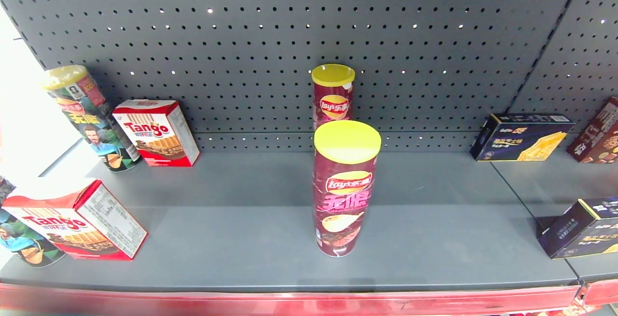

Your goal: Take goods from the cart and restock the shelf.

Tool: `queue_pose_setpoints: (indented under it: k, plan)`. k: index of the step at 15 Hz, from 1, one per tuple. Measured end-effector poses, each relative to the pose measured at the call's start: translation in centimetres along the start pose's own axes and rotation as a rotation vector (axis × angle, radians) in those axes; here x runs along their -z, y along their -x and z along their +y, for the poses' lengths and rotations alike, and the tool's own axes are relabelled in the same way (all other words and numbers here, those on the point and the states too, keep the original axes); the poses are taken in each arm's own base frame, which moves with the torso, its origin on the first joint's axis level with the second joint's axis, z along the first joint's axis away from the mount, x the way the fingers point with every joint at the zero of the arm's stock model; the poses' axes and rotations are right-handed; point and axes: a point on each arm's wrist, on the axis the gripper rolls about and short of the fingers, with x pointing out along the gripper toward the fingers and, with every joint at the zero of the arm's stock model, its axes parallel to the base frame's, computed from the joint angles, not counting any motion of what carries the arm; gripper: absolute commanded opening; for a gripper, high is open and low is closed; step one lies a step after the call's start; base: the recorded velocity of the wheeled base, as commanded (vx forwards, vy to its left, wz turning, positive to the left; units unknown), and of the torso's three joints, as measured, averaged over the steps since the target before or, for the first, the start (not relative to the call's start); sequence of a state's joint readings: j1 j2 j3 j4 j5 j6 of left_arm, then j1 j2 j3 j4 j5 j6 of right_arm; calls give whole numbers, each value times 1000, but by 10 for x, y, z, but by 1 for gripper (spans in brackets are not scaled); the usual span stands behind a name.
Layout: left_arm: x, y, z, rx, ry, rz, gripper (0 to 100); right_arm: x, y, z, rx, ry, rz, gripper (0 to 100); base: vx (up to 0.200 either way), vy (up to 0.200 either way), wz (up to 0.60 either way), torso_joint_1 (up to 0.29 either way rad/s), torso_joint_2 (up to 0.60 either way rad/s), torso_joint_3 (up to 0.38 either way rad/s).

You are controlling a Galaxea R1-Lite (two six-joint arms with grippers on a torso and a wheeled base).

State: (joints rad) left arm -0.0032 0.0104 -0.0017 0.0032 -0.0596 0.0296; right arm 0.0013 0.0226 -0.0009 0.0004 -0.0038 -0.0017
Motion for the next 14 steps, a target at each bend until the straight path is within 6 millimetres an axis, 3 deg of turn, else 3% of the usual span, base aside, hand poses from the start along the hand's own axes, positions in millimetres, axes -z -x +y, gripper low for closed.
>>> queue_pose_setpoints:
  k: [14]
  plan:
    - [0,0,0,-5,0,-1,100,0,1,0,9,-8,-14,100,0,0,0,0,0,0]
